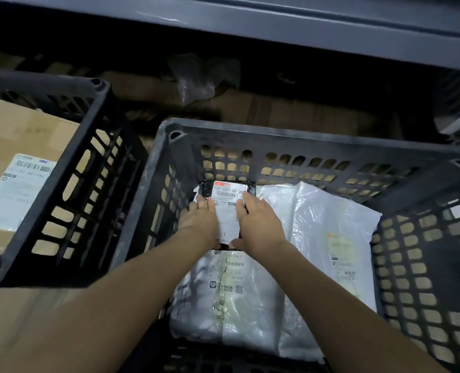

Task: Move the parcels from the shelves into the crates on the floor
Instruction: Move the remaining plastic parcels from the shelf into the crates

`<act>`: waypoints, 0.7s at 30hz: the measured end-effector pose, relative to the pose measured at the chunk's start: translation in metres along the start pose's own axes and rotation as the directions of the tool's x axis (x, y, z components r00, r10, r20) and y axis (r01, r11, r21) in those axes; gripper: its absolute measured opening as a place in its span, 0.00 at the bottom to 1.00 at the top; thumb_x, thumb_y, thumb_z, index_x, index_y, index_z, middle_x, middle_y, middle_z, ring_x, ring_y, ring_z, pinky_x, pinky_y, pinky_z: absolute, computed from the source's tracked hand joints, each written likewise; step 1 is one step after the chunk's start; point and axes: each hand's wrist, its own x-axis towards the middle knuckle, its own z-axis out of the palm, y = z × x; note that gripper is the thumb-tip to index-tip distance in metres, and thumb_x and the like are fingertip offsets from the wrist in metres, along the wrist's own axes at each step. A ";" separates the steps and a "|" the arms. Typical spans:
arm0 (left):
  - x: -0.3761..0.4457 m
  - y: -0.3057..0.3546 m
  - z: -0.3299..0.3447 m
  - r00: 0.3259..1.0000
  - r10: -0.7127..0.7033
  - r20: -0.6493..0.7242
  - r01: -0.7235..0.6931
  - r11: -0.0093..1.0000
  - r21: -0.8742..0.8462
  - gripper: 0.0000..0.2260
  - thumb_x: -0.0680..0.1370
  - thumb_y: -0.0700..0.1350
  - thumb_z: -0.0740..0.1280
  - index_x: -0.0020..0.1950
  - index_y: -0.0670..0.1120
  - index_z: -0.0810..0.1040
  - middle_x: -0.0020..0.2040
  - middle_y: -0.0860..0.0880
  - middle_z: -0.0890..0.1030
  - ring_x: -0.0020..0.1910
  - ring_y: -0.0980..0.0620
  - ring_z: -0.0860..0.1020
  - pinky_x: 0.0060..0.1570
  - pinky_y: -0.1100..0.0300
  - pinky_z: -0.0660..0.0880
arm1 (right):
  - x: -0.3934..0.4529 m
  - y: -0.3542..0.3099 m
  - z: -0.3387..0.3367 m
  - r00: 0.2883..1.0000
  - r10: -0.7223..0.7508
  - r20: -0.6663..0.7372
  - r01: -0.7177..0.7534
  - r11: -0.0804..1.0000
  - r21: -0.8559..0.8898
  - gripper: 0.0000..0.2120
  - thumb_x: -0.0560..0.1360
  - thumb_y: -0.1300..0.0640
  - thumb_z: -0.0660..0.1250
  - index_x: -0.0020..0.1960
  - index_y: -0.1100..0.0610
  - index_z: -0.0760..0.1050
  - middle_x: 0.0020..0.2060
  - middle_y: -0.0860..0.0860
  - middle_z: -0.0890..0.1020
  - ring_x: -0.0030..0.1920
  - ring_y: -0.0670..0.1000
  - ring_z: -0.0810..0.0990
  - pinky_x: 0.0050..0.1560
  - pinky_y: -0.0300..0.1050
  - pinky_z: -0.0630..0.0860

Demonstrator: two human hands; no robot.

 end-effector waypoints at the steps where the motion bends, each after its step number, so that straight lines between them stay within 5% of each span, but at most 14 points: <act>1: 0.000 -0.002 0.000 1.000 0.002 -0.010 -0.001 1.000 0.028 0.46 0.75 0.57 0.67 0.76 0.38 0.40 0.77 0.39 0.48 0.74 0.41 0.54 0.67 0.51 0.62 | 0.001 0.000 -0.002 1.000 -0.009 0.014 0.009 1.000 -0.019 0.46 0.73 0.41 0.67 0.76 0.63 0.46 0.76 0.58 0.47 0.76 0.56 0.49 0.75 0.49 0.46; 4: -0.005 -0.001 0.001 0.998 -0.003 -0.055 0.010 0.992 0.128 0.43 0.76 0.58 0.65 0.76 0.38 0.42 0.76 0.39 0.50 0.74 0.41 0.54 0.68 0.51 0.61 | -0.004 0.001 -0.011 0.997 -0.038 0.066 0.042 0.997 -0.061 0.45 0.74 0.43 0.67 0.77 0.63 0.46 0.77 0.58 0.47 0.76 0.57 0.51 0.75 0.48 0.49; 8: -0.024 0.012 0.009 0.990 0.099 -0.098 -0.067 0.955 0.291 0.32 0.80 0.46 0.60 0.75 0.33 0.45 0.75 0.34 0.50 0.73 0.39 0.54 0.70 0.51 0.58 | -0.019 0.010 -0.013 0.992 -0.124 0.036 0.127 0.986 -0.111 0.32 0.76 0.49 0.66 0.73 0.62 0.57 0.72 0.59 0.59 0.69 0.58 0.63 0.68 0.46 0.60; 18: -0.040 0.014 0.021 0.970 0.219 -0.105 -0.162 0.904 0.395 0.31 0.79 0.36 0.60 0.74 0.31 0.45 0.74 0.31 0.49 0.71 0.39 0.60 0.68 0.54 0.62 | -0.031 0.015 0.001 0.991 -0.127 0.048 0.132 0.983 -0.129 0.35 0.79 0.52 0.61 0.77 0.60 0.45 0.77 0.58 0.45 0.76 0.58 0.50 0.73 0.47 0.51; 21: -0.044 0.015 0.021 0.972 0.216 -0.087 -0.161 0.894 0.418 0.28 0.78 0.35 0.60 0.74 0.31 0.50 0.74 0.30 0.51 0.69 0.38 0.63 0.64 0.53 0.67 | -0.035 0.011 0.004 0.992 -0.127 0.019 0.128 0.976 -0.178 0.30 0.77 0.61 0.63 0.75 0.63 0.53 0.75 0.63 0.53 0.73 0.61 0.56 0.71 0.48 0.58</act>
